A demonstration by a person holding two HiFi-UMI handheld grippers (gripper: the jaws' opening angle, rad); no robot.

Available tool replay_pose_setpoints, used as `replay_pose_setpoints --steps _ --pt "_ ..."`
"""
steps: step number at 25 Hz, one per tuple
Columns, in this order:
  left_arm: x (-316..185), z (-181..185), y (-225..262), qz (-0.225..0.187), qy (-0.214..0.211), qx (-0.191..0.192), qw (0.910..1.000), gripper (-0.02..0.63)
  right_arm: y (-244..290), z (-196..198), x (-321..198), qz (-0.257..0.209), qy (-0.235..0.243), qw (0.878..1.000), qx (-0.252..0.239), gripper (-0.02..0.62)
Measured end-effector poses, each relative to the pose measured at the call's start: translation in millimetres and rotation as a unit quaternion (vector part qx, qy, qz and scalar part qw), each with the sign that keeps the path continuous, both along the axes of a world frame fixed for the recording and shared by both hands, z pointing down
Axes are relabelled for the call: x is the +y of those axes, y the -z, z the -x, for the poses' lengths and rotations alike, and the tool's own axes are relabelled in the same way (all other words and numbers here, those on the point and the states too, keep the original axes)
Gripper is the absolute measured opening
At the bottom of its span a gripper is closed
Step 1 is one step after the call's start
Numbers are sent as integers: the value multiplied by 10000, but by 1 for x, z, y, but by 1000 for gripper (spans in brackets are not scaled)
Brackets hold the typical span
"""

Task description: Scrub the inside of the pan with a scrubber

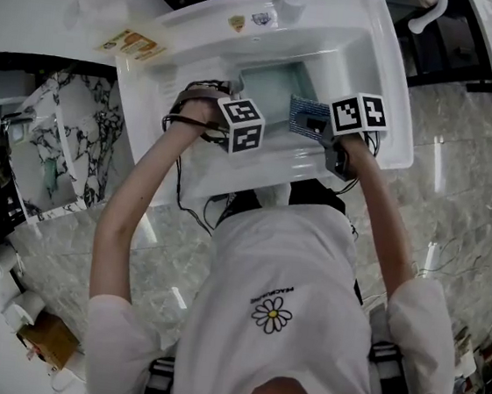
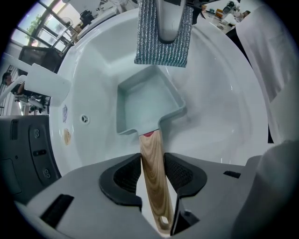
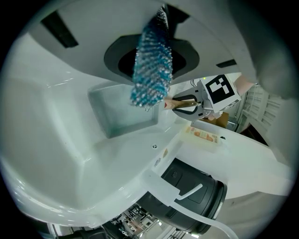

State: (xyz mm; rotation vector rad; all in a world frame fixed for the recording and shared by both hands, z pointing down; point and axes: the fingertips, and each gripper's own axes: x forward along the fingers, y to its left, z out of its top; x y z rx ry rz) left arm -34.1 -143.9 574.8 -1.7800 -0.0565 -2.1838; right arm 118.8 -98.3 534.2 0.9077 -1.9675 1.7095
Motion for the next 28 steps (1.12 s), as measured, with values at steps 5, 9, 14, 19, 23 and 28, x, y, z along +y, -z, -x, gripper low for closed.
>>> replay_pose_setpoints --steps 5,9,14,19,23,28 --pt "-4 -2 1 -38 -7 -19 10000 197 1 -3 0 8 -48 10000 -39 58" --pt "-5 -1 2 -27 137 -15 9999 210 1 -5 0 -1 -88 9999 -77 58" --pt "-4 0 2 -45 111 28 9999 202 1 -6 0 18 -136 9998 -131 58" --pt "-6 0 5 -29 216 124 9997 206 2 -4 -2 7 -109 9999 -122 58" --pt "-16 -14 22 -133 330 478 9982 204 6 -6 -7 -70 -161 9998 -117 58" --pt "-43 -50 67 -333 659 1348 9881 201 26 -14 -26 -496 -290 9983 83 58"
